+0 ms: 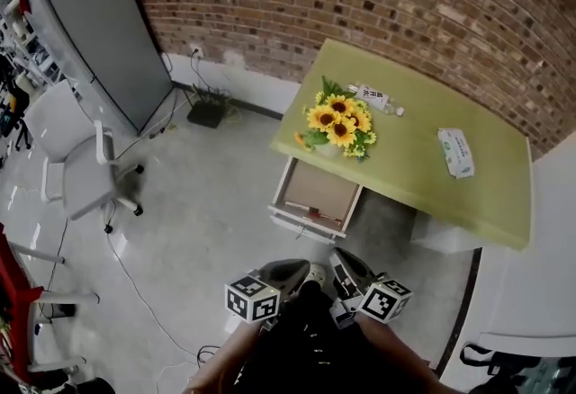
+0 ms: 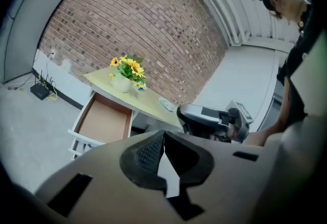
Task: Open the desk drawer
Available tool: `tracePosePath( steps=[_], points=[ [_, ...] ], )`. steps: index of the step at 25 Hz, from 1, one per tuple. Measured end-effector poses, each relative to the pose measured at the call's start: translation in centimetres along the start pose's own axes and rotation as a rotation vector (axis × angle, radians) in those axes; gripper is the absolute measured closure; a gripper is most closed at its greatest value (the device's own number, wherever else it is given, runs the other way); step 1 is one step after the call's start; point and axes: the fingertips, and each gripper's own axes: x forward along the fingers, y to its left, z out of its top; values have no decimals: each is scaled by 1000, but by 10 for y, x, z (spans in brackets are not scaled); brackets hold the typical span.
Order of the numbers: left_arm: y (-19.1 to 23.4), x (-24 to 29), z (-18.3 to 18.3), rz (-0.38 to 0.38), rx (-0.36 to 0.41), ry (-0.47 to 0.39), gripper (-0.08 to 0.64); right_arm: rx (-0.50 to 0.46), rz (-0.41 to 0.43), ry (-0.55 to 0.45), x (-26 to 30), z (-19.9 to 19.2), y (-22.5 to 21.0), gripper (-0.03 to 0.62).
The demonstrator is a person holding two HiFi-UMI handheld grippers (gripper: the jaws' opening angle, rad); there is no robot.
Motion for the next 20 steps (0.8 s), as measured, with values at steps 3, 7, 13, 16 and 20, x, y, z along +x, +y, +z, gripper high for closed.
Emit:
tracePosePath(
  steps=[3, 7, 13, 16, 20],
  points=[
    [-5, -1, 1, -6, 11, -6, 549, -61, -19, 24, -5, 1, 4, 572],
    [-11, -4, 1, 10, 5, -29, 549, -94, -80, 57, -9, 0, -5, 575],
    [-12, -10, -14, 32, -3, -25, 549, -153, -120, 62, -18, 6, -10, 578],
    [-11, -12, -18, 35, -21, -18, 549, -160, -117, 85, -19, -2, -9, 578],
    [-14, -15, -14, 27, -39, -32, 548, -151, -116, 102, -19, -8, -8, 578]
  ],
)
